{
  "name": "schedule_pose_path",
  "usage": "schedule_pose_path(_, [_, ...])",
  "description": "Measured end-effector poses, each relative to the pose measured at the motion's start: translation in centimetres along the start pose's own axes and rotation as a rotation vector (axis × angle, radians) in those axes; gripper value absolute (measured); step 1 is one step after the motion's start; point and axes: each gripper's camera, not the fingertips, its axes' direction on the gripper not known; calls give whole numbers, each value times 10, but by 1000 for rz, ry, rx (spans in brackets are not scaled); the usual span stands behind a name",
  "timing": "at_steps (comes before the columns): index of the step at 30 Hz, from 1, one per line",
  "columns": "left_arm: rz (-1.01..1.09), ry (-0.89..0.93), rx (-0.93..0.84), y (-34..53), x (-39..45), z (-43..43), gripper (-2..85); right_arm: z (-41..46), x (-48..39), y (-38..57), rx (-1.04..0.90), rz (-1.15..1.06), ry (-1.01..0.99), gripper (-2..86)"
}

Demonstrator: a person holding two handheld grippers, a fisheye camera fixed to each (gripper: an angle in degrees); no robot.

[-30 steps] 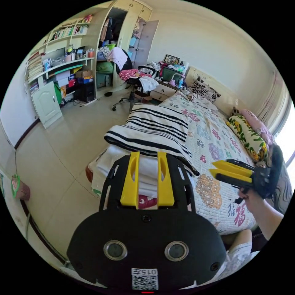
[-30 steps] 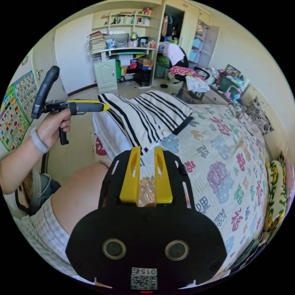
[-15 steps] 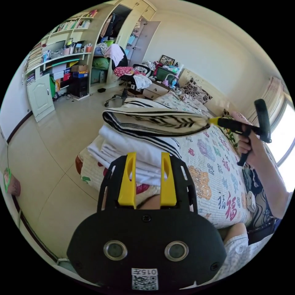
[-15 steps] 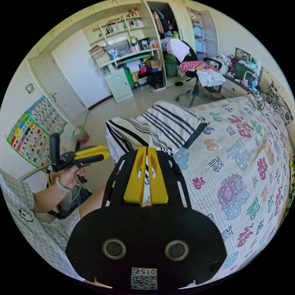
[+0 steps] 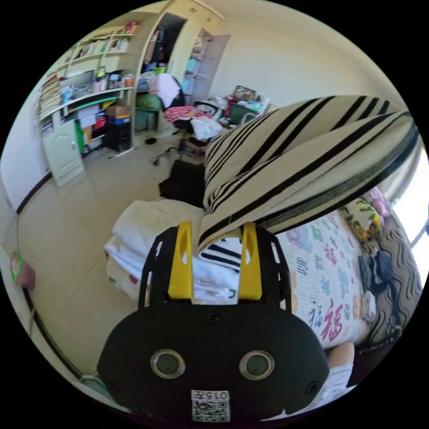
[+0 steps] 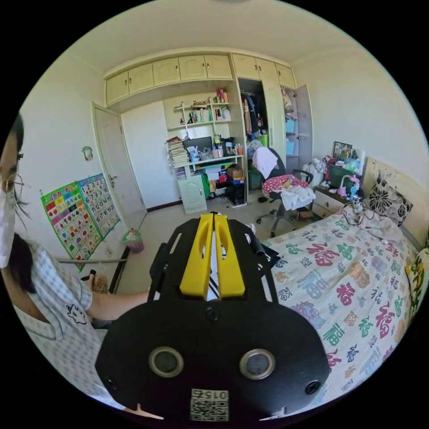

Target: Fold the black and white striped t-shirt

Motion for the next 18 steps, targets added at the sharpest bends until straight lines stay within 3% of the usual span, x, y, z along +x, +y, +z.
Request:
schedule_pose_path(2, [79,145,31,-15,25,-16,47,-32,0,15,12,8,58,-10])
schedule_pose_path(4, [135,172,40,-35,48,-35,16,-75,3,41,19,43,120,-10])
schedule_pose_path(11, [497,357,211,-136,169,-163,3,-221,11,125,173,201,271,-10])
schedule_pose_path(18, [777,344,286,-163,293,-247,3,-325,-30,191,301,182,416,-10])
